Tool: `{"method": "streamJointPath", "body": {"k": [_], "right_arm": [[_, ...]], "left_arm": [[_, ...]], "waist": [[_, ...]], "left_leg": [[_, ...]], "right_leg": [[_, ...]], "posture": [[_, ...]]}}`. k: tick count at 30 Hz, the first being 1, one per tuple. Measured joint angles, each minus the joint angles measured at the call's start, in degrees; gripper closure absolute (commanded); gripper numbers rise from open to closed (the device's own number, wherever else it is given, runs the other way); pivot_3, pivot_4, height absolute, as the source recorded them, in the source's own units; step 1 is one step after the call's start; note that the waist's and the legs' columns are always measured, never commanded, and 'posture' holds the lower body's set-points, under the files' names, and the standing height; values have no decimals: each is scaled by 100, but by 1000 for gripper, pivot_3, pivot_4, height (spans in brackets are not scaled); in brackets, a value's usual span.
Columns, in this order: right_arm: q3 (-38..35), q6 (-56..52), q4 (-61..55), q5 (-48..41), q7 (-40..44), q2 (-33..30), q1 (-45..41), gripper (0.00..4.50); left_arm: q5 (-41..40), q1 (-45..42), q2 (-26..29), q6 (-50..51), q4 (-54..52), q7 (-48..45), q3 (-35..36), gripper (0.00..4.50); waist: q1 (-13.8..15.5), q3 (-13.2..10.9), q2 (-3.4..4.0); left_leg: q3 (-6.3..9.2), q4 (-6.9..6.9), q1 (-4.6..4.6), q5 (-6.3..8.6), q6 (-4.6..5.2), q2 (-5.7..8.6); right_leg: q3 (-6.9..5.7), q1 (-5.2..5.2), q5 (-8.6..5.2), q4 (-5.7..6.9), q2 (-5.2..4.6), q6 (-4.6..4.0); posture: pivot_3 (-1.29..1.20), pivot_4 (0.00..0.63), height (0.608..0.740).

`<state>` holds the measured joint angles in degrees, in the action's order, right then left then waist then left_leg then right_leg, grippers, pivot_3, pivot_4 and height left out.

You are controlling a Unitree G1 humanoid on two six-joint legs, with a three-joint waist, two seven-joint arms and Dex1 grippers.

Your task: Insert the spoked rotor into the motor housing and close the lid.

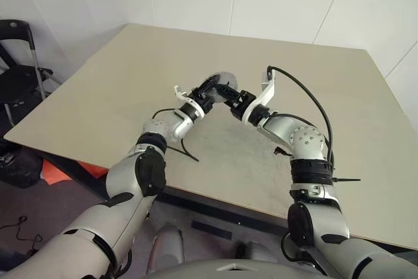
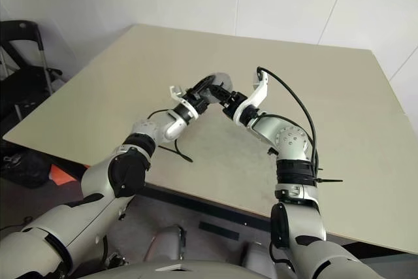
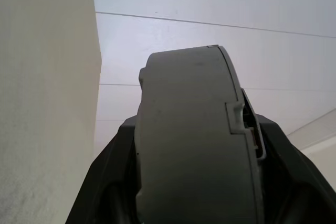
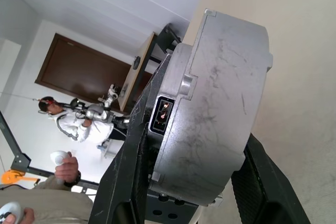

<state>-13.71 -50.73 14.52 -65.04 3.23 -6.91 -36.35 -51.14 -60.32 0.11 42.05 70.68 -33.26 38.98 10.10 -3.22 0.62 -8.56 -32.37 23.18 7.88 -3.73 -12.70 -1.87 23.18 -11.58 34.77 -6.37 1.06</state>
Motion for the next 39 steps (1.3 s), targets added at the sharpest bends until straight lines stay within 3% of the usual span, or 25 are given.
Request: {"method": "streamJointPath", "body": {"k": [4,11,22,30,39], "right_arm": [[-52,99,-2,365,-264,-96,-14,2433],[-382,150,164,912,-567,-209,160,2433],[-639,-66,174,934,-570,-15,141,2433],[-1769,-427,122,-838,-840,440,-293,2433],[-1632,-823,-188,-1827,-930,429,-270,2433]], "left_arm": [[303,51,129,-128,-79,49,-176,55],[202,9,403,-50,-456,3,19,55],[191,10,307,108,-460,3,47,55],[-96,11,388,704,-401,68,388,55],[-456,14,449,1400,-203,293,827,55]], "waist": [[1,0,0],[5,0,0],[2,0,0],[1,0,0],[3,0,0]], "left_leg": [[0,-1,2,0,0,0],[0,-1,2,0,0,1],[0,-3,1,0,0,0],[-1,-2,0,1,3,-1],[-1,-4,0,1,2,-2]], "right_leg": [[0,0,1,0,0,2],[0,1,1,0,0,2],[1,1,1,2,1,1],[1,3,-8,4,2,-14],[1,3,1,6,2,0]], "posture": [[0,0,740],[0,0,740],[0,0,740],[0,0,740],[0,0,740]]}}
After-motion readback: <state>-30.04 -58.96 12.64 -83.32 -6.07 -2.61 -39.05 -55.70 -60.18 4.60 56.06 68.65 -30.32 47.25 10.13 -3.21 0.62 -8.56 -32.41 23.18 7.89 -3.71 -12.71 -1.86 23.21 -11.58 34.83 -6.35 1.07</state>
